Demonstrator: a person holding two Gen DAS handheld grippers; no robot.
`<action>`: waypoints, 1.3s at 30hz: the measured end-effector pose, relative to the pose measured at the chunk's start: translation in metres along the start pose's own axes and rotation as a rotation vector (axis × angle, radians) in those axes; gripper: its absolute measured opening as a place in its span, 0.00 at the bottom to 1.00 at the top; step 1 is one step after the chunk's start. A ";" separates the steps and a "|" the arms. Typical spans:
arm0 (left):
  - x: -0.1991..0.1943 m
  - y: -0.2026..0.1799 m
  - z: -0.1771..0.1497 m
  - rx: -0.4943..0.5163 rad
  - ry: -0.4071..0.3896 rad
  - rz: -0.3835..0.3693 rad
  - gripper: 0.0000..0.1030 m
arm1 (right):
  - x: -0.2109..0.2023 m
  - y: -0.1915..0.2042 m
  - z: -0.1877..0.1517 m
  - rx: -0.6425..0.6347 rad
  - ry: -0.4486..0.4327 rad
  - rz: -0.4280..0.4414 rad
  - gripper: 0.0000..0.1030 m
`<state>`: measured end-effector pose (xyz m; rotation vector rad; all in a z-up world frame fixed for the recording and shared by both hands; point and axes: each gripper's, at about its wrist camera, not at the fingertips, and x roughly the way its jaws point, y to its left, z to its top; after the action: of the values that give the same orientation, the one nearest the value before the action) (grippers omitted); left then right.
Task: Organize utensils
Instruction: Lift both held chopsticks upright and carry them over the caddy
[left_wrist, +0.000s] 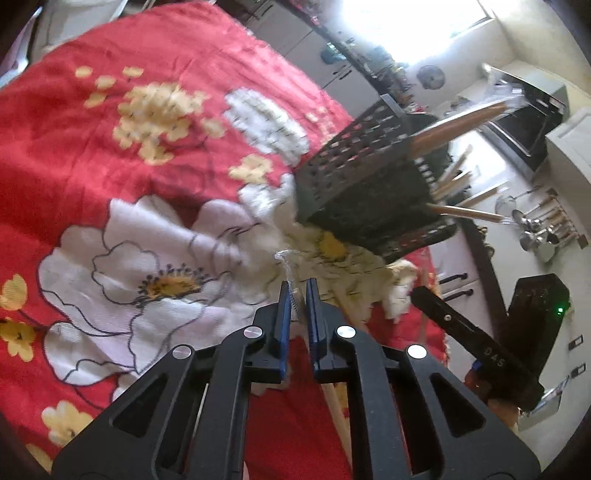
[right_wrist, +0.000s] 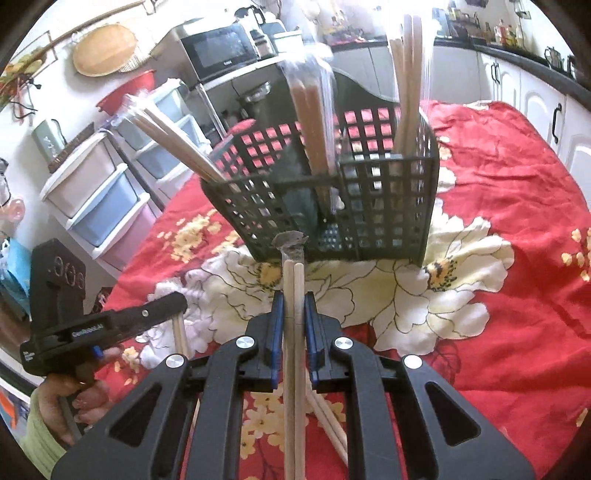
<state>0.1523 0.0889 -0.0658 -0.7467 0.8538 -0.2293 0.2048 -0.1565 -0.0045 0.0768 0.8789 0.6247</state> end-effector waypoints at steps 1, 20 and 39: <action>-0.004 -0.005 0.001 0.010 -0.009 -0.007 0.04 | -0.004 0.001 0.001 -0.003 -0.009 0.004 0.11; -0.058 -0.099 0.009 0.272 -0.178 -0.091 0.02 | -0.076 0.012 0.007 -0.064 -0.217 0.004 0.06; -0.070 -0.158 0.029 0.437 -0.276 -0.092 0.02 | -0.121 -0.004 0.031 -0.072 -0.415 -0.084 0.06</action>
<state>0.1451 0.0214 0.0956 -0.3942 0.4828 -0.3718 0.1721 -0.2193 0.0980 0.0999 0.4551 0.5361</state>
